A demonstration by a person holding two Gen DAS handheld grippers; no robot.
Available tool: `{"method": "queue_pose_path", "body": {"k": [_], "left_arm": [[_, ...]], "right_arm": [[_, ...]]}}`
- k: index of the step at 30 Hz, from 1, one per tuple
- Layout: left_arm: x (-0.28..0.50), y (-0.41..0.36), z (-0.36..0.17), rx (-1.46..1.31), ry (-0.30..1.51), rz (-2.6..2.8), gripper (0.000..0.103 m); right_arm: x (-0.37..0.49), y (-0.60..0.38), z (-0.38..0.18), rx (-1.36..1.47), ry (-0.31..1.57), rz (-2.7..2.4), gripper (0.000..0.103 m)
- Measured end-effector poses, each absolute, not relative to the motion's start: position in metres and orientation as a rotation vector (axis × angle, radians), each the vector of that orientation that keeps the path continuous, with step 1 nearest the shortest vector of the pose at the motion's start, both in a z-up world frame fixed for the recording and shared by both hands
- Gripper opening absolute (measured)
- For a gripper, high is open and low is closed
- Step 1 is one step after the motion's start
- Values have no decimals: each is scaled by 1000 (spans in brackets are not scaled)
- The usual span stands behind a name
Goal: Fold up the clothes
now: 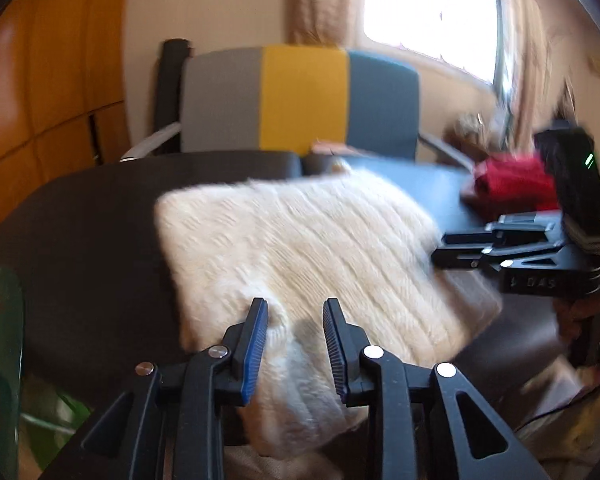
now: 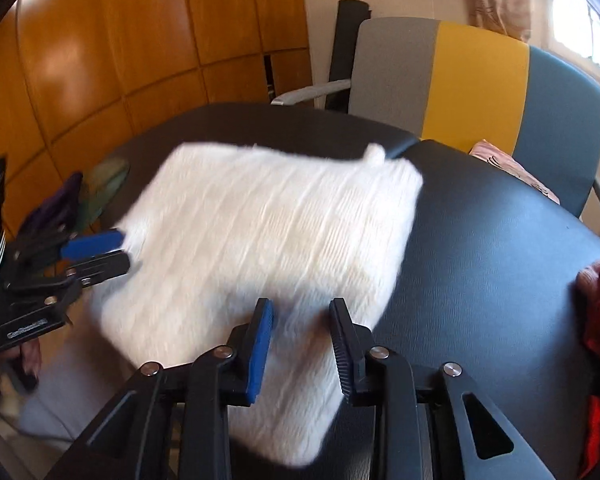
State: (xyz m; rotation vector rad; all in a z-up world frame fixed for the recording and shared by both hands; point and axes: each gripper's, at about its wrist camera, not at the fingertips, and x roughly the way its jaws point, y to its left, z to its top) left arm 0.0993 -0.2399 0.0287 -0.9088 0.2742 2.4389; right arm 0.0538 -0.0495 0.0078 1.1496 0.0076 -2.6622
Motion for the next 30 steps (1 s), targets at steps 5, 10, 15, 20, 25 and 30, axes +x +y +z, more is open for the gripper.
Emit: {"method": "queue_pose_path", "body": {"k": [5, 10, 15, 20, 25, 30], "left_arm": [[93, -236, 9, -1005, 427, 2417, 31], [91, -243, 10, -1030, 344, 2398, 32], [79, -267, 44, -944, 78, 2403, 31], [25, -275, 61, -945, -85, 2444, 31], [-25, -250, 29, -1111, 50, 2412, 31], [-38, -265, 3, -1184, -75, 2381, 37]], "right_arm": [[73, -46, -13, 1228, -6, -2546, 30], [87, -52, -18, 1209, 61, -2542, 30], [85, -38, 13, 1087, -23, -2562, 31], [49, -42, 38, 1001, -24, -2652, 32], [5, -49, 25, 1099, -41, -2699, 43], [10, -47, 14, 1186, 23, -2722, 43]]}}
